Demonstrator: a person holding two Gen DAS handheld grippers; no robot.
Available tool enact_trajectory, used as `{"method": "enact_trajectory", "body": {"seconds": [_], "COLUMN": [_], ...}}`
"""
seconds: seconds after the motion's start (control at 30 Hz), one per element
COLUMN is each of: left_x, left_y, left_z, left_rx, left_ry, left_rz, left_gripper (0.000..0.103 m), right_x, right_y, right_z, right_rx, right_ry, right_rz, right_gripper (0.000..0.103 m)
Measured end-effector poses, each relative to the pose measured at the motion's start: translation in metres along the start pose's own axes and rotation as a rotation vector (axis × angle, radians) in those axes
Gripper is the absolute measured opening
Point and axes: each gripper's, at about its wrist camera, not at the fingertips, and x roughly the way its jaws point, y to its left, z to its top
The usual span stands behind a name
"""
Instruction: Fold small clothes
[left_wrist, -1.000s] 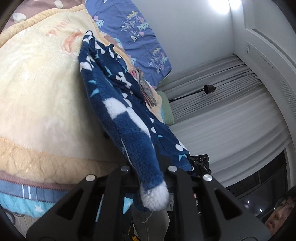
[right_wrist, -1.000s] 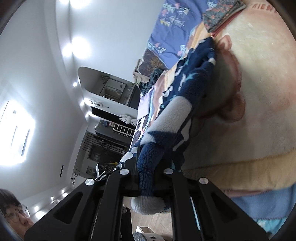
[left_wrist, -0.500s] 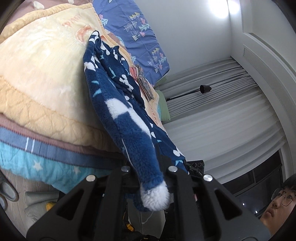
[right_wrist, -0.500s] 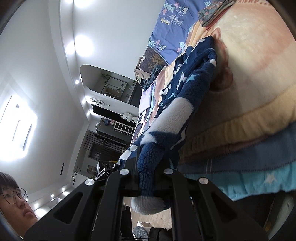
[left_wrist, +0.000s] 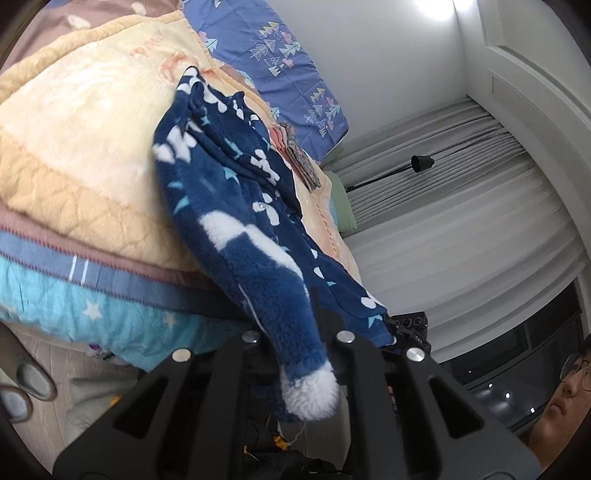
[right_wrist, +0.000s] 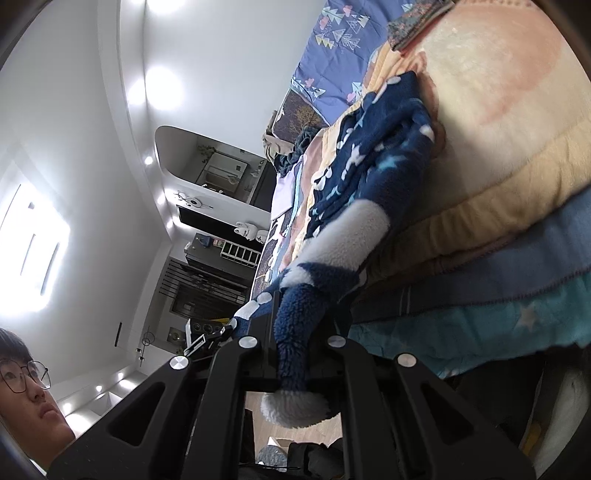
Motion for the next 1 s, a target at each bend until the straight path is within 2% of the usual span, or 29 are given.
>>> {"method": "enact_trajectory", "body": {"seconds": [0.1, 0.27, 0.43, 0.57, 0.67, 0.87, 1.0], "left_x": [0.006, 0.021, 0.044, 0.065, 0.082, 0.117, 0.15], "left_y": [-0.003, -0.012, -0.031, -0.033, -0.025, 0.014, 0.053], "left_z": [0.021, 0.079, 0.141, 0.191, 0.23, 0.305, 0.346], "left_rx": [0.024, 0.051, 0.103, 0.093, 0.061, -0.036, -0.087], "left_ry": [-0.003, -0.029, -0.04, -0.039, -0.022, -0.016, -0.021], "left_rz": [0.002, 0.01, 0.023, 0.024, 0.021, 0.07, 0.12], "left_gripper": [0.01, 0.01, 0.01, 0.01, 0.01, 0.01, 0.01], "right_x": [0.007, 0.026, 0.051, 0.07, 0.087, 0.125, 0.156], "right_y": [0.005, 0.012, 0.025, 0.021, 0.008, -0.032, -0.084], "right_z": [0.018, 0.059, 0.112, 0.16, 0.2, 0.28, 0.326], "right_rx": [-0.009, -0.008, -0.031, -0.004, 0.059, 0.172, 0.292], "right_ry": [-0.009, -0.035, -0.058, -0.078, -0.081, -0.113, -0.117], "right_rz": [0.014, 0.021, 0.029, 0.049, 0.069, 0.046, 0.009], "right_gripper": [0.008, 0.008, 0.008, 0.008, 0.008, 0.008, 0.008]}}
